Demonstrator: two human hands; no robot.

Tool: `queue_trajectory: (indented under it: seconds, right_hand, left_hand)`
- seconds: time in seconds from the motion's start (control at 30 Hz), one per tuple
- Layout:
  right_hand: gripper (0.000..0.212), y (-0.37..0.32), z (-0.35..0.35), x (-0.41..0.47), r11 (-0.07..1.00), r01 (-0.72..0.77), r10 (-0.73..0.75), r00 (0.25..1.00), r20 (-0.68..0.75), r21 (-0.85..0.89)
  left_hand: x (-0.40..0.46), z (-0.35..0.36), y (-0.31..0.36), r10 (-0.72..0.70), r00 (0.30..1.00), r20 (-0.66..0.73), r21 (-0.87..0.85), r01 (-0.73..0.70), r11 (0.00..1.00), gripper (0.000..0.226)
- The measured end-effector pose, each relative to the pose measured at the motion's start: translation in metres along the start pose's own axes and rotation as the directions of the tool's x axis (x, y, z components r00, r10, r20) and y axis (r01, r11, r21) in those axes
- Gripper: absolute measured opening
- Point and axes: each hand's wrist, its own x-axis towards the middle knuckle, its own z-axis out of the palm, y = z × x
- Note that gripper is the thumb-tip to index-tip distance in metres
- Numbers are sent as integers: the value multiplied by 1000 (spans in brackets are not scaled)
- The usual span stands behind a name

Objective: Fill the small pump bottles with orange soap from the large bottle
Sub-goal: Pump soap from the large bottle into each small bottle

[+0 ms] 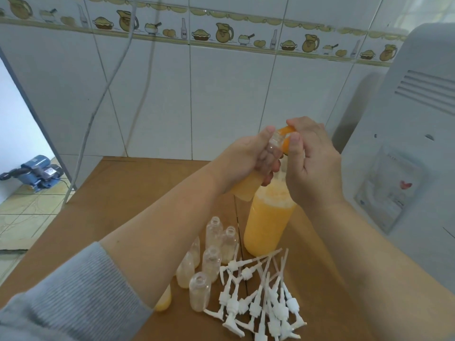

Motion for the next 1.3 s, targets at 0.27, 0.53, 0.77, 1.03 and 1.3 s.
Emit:
queue_trajectory:
  seconds: [0.27,0.53,0.77,1.03,1.3]
  right_hand:
    - [46,0,3,-2,999,-7,12,995,-94,53]
    - [53,-4,-5,4,1000,-13,14,1000,-21,27]
    - [42,2,8,-5,999,3,1,996,-95,42]
    - [49,-2,-2,8,1000,24,-24,998,-66,3]
    - [44,4,10,-5,999,54,-54,996,-78,0]
  left_hand:
    - [1,1,5,-6,999,33,13,6,1000,57]
    - [1,-1,4,-10,1000,-6,7,10,1000,59]
    - [-1,1,1,-26,999,25,16,26,1000,59]
    - [1,-1,12,-13,1000,-16,45,14,999,60]
    - [-2,-1,3,-37,999,-2,29,37,999,60]
